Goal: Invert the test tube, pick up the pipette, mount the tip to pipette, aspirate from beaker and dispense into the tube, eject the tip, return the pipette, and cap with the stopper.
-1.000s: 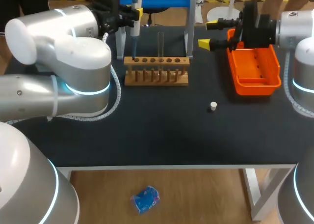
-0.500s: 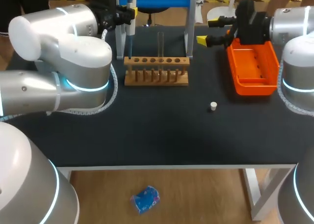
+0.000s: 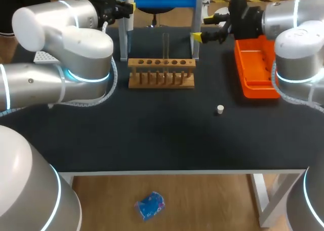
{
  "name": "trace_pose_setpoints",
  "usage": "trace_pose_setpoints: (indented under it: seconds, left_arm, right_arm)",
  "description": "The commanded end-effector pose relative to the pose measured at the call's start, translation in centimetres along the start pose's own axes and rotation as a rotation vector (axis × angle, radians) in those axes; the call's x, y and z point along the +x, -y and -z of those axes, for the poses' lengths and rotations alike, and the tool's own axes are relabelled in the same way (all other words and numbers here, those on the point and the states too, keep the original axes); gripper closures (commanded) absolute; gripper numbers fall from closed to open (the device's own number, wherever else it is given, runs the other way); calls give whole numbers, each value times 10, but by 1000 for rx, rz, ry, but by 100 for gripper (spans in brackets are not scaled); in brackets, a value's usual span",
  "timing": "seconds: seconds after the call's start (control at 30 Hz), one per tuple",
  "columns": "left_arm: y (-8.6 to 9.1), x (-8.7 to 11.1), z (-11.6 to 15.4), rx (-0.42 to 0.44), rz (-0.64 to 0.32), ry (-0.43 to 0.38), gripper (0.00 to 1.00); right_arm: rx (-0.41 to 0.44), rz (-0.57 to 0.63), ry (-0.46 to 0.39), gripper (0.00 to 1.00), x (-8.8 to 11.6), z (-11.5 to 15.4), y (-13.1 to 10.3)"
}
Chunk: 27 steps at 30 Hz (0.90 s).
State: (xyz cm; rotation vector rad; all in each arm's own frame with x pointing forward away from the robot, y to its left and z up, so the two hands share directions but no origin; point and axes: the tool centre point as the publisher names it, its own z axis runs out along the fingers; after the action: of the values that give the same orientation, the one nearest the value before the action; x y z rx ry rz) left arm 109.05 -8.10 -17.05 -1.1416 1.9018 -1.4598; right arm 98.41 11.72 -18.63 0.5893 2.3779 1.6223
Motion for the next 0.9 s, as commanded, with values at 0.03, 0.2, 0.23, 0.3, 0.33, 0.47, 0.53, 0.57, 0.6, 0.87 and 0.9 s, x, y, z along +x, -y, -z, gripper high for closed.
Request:
trace_pose_setpoints:
  seconds: [0.03,0.2,0.23,0.3,0.33,0.47,0.53,0.57,0.6,0.87,0.9]
  left_arm:
    - [6,-2,-15,-24,3,32,100]
    - [12,-6,-24,-43,6,69,100]
    - [14,-6,-26,-41,11,73,100]
    - [17,-6,-28,-56,22,92,100]
    - [17,-7,-30,-58,27,97,100]
    - [19,-10,-35,-90,47,124,100]
    - [21,-12,-37,-106,51,139,100]
    - [23,-14,-38,-111,50,142,100]
    - [24,-14,-39,-132,51,151,100]
    - [26,-22,-47,-178,72,189,100]
    - [26,-23,-48,-174,80,196,100]
  right_arm:
    - [15,8,5,0,-6,-17,-3]
    - [19,18,32,0,-6,-17,-3]
    - [19,18,32,0,-6,-17,-3]
    - [19,18,32,0,-6,-17,-3]
    - [19,18,32,0,-6,-17,-3]
    - [19,18,32,0,-6,-17,-3]
    - [19,18,32,0,-6,-17,-3]
    - [19,18,32,0,-6,-17,-3]
    - [19,18,32,0,-6,-17,-3]
    - [19,18,32,0,-6,-17,-3]
    - [19,18,32,0,-6,-17,-3]
